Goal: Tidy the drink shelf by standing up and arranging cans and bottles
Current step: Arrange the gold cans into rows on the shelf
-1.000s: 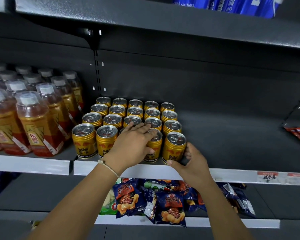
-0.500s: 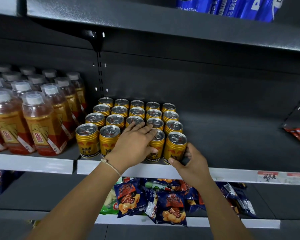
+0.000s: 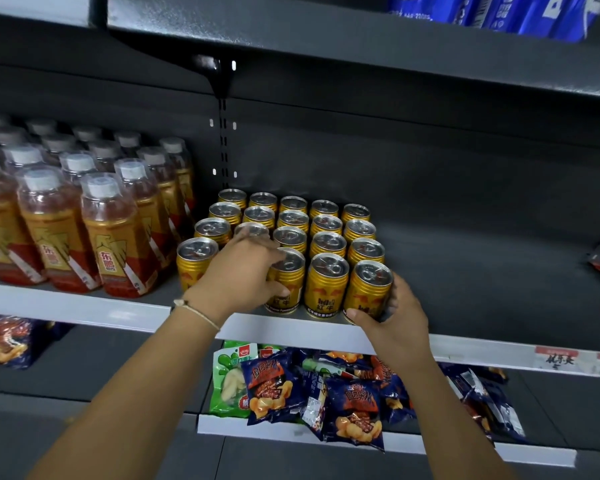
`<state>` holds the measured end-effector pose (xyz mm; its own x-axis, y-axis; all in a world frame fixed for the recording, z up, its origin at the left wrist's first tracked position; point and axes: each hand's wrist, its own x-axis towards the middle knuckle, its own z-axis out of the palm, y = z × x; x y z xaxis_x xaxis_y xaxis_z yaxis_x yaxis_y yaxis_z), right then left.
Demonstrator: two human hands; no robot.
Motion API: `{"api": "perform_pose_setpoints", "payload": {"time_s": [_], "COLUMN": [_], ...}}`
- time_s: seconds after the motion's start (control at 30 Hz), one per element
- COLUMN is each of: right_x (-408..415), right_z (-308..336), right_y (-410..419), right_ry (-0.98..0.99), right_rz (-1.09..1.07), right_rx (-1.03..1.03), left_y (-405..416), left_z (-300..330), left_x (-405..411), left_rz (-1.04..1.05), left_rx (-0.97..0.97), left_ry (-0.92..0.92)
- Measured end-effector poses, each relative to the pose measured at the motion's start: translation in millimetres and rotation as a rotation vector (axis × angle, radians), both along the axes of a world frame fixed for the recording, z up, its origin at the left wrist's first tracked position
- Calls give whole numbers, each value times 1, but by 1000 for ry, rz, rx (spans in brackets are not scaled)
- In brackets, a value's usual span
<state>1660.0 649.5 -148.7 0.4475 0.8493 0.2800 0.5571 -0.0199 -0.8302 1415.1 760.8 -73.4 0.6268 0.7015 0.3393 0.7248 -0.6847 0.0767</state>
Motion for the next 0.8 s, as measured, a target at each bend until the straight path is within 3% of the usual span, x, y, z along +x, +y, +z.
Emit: {"api": "perform_pose_setpoints", "payload": {"time_s": [0.53,0.8], "right_x": [-3,-5], "right_z": [1,6], "right_y": [-2,-5], "right_ry": [5,-4], "right_rz": [-21,-7], "right_rx": [-7,-20], "left_y": [-7,-15], "left_z": [-6,-4], "left_x": [4,6], "left_rz": [55,76], "left_rx": [29,-60], "left_ry": [-2,-20]}}
